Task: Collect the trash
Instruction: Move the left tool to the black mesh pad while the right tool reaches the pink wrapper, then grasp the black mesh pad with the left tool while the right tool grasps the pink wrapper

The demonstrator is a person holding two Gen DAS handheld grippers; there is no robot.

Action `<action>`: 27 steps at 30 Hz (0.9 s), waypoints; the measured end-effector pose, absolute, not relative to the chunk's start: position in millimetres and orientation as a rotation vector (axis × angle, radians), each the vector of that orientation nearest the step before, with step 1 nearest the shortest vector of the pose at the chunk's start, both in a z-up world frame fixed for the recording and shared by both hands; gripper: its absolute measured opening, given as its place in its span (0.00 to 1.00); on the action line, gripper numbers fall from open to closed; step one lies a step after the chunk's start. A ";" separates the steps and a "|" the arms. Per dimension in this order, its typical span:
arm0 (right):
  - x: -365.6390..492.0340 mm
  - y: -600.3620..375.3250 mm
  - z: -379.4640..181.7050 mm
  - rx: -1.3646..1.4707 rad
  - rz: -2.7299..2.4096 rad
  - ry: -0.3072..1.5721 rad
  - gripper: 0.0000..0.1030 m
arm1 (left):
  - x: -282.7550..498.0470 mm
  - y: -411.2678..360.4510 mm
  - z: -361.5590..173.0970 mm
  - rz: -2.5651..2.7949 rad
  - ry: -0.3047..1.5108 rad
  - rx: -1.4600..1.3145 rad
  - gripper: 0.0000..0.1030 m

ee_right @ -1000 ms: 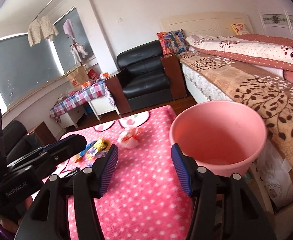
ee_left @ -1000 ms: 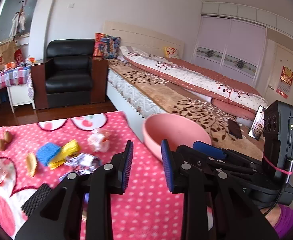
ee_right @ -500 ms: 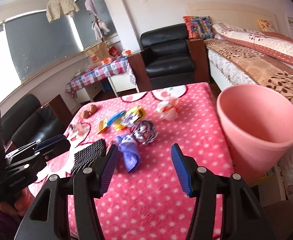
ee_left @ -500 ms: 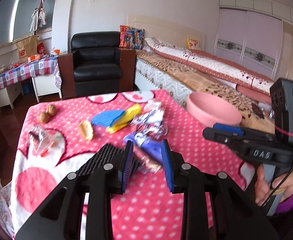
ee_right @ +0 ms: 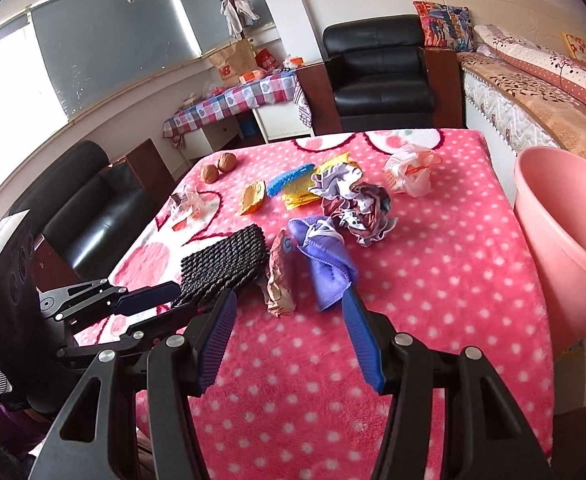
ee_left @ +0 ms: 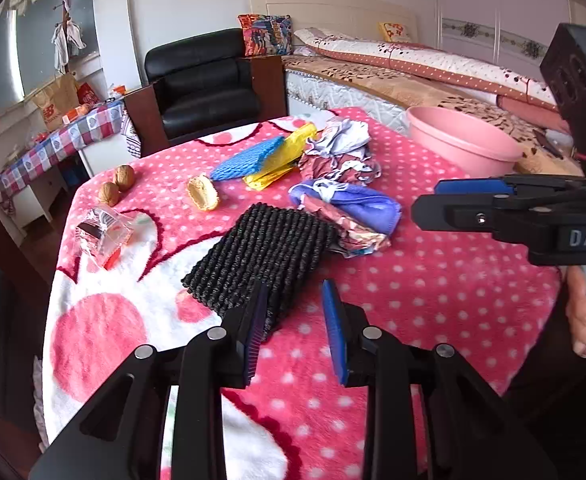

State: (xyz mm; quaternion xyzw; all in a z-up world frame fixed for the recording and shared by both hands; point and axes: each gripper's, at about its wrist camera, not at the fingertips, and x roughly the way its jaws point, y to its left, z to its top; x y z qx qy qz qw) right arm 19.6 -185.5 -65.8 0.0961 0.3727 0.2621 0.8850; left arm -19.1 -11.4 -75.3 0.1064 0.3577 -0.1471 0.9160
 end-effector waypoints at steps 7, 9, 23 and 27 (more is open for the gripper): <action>24.7 -175.3 -71.8 0.175 0.566 0.810 0.53 | -7.5 -10.1 -84.4 -0.251 0.751 0.254 0.28; 27.3 -172.0 -73.1 0.171 0.578 0.818 0.52 | -3.9 -5.9 -87.8 -0.240 0.768 0.236 0.28; 56.3 -143.9 -81.3 0.128 0.593 0.888 0.33 | -9.2 23.3 -67.6 -0.276 0.732 0.032 0.07; 63.7 -134.6 -87.6 0.114 0.600 0.922 0.30 | -13.4 26.6 -57.8 -0.291 0.710 -0.021 0.07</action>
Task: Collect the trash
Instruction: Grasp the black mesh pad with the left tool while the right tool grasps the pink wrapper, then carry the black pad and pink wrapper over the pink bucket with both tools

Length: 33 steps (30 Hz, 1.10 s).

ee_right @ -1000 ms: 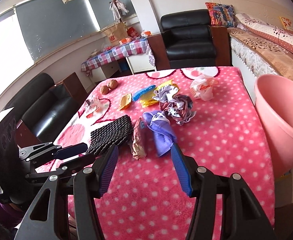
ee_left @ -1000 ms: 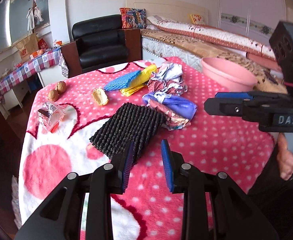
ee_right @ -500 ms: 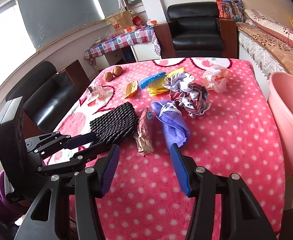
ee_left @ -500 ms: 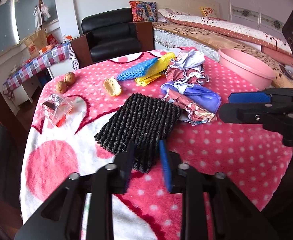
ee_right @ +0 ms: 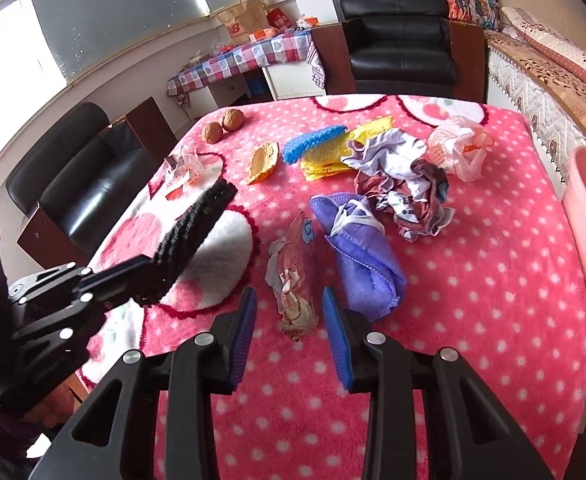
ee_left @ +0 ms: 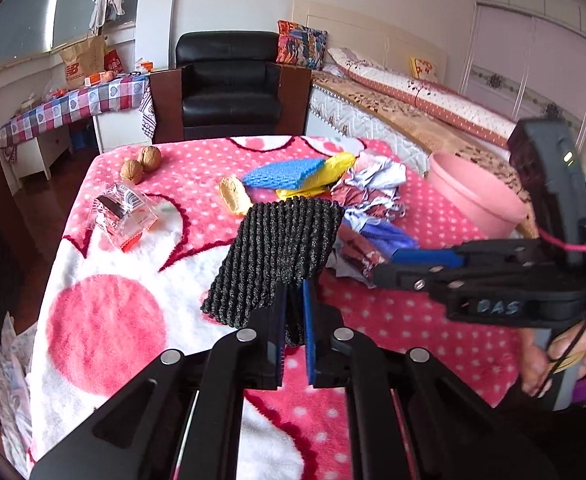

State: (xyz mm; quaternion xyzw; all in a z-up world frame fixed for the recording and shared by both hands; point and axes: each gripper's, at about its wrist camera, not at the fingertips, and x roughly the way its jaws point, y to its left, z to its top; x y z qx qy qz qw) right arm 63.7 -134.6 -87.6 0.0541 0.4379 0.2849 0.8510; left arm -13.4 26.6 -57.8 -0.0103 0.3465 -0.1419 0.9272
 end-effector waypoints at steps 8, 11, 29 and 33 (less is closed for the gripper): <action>52.7 -140.7 -86.7 0.138 0.649 0.922 0.13 | -16.8 24.2 -41.6 -0.292 0.664 -0.049 0.07; 45.2 -151.1 -76.0 0.168 0.674 0.884 0.12 | -16.1 23.2 -36.3 -0.297 0.654 -0.070 0.07; 36.7 -251.3 -22.2 0.294 0.493 0.686 0.13 | -3.3 -30.3 1.1 -0.409 0.564 -0.110 0.07; 34.3 -274.4 -17.9 0.327 0.441 0.653 0.13 | 1.2 -47.1 9.1 -0.444 0.547 -0.109 0.07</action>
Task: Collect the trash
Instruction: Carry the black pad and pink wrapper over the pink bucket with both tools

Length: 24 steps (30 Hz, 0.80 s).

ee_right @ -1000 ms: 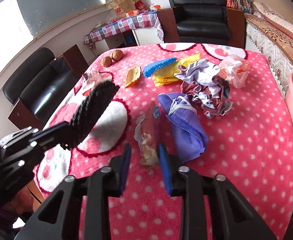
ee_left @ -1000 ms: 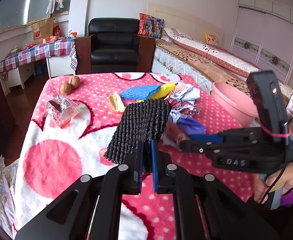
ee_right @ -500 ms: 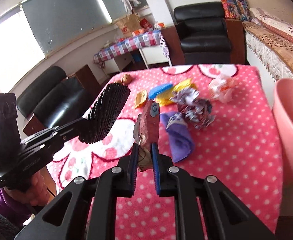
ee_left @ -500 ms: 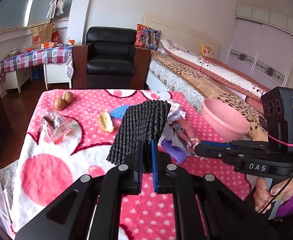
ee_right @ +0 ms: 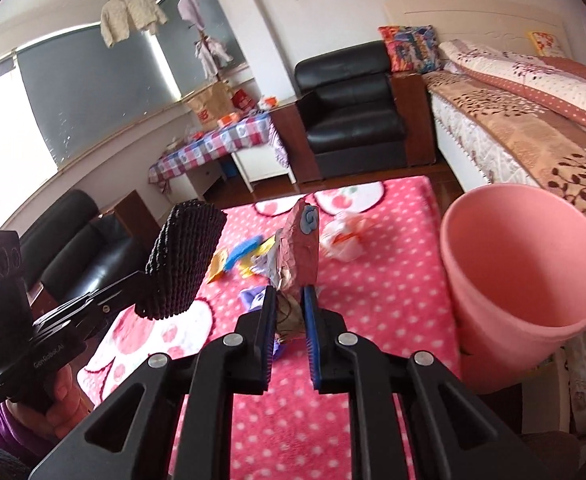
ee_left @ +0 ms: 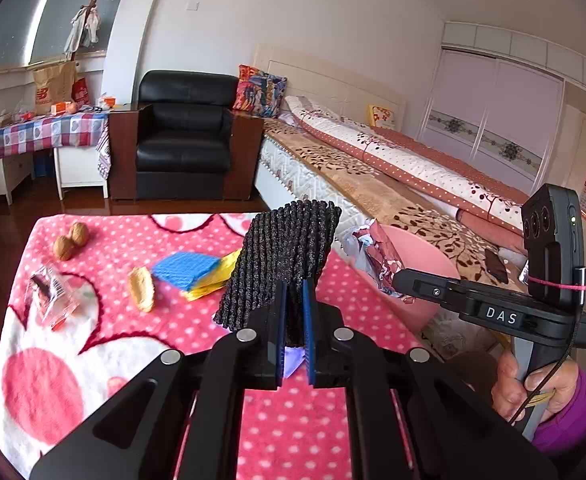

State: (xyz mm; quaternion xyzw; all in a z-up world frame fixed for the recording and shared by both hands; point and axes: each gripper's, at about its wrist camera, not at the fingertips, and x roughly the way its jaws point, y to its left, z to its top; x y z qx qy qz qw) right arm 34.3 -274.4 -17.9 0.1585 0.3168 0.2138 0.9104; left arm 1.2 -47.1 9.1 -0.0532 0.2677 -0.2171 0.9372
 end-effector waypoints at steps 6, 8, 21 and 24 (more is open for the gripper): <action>35.2 -309.7 -16.1 0.364 0.372 0.628 0.13 | 12.4 -76.5 17.6 -0.508 0.526 -0.103 0.07; 36.0 -322.0 -16.5 0.376 0.347 0.617 0.13 | 16.3 -87.2 19.4 -0.530 0.521 -0.098 0.07; 43.5 -398.3 -33.0 0.434 0.187 0.606 0.13 | 48.1 -166.8 18.6 -0.664 0.517 -0.067 0.07; 47.3 -407.0 -36.7 0.424 0.164 0.611 0.13 | 53.7 -186.0 16.2 -0.694 0.520 -0.064 0.07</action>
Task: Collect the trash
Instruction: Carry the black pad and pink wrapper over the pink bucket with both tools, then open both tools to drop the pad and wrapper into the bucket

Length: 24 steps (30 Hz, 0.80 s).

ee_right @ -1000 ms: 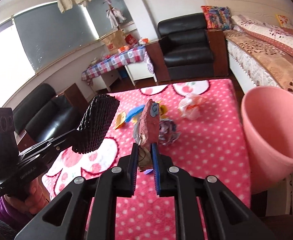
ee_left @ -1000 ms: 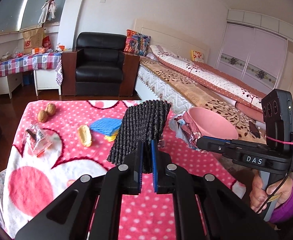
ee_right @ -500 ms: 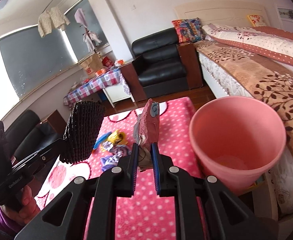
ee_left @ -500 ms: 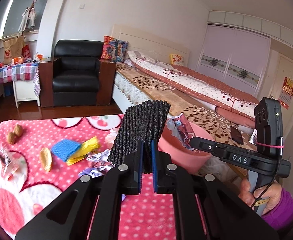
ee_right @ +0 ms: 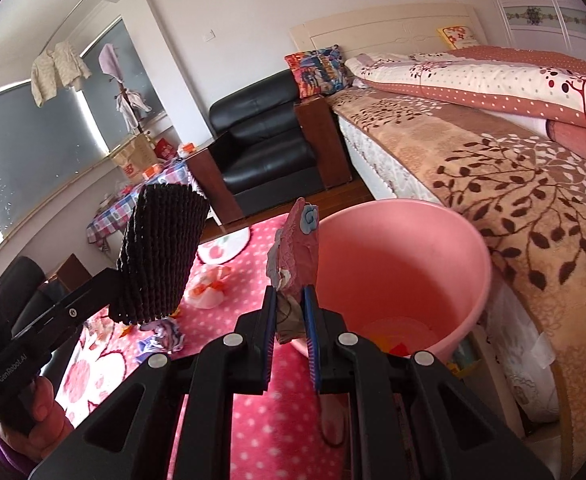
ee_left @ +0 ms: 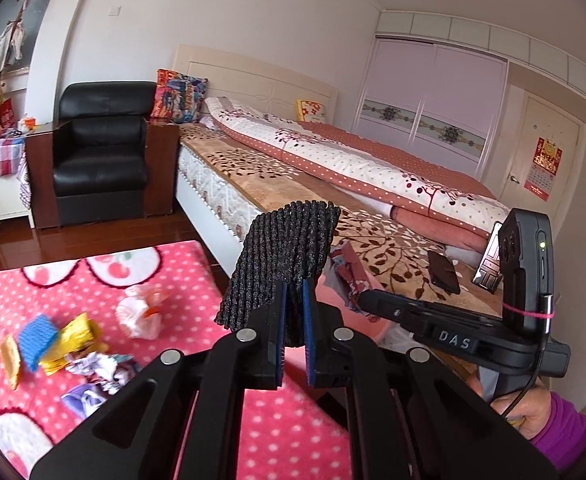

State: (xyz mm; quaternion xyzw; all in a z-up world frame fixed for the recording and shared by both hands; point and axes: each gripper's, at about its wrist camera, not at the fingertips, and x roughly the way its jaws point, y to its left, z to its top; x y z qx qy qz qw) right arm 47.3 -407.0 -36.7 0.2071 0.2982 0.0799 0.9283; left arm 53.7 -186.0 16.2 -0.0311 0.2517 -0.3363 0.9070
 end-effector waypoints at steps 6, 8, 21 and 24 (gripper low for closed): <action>57.1 -419.7 -46.9 0.437 0.127 0.618 0.13 | 65.9 -216.9 8.2 -0.736 0.555 -0.050 0.07; 59.9 -424.1 -51.0 0.440 0.111 0.624 0.13 | 71.7 -225.2 5.4 -0.744 0.577 -0.062 0.07; 74.5 -439.7 -67.8 0.441 0.065 0.655 0.14 | 99.9 -260.3 -9.2 -0.728 0.630 -0.071 0.07; 76.7 -440.2 -68.8 0.434 0.059 0.653 0.15 | 101.1 -263.1 -11.1 -0.718 0.629 -0.054 0.07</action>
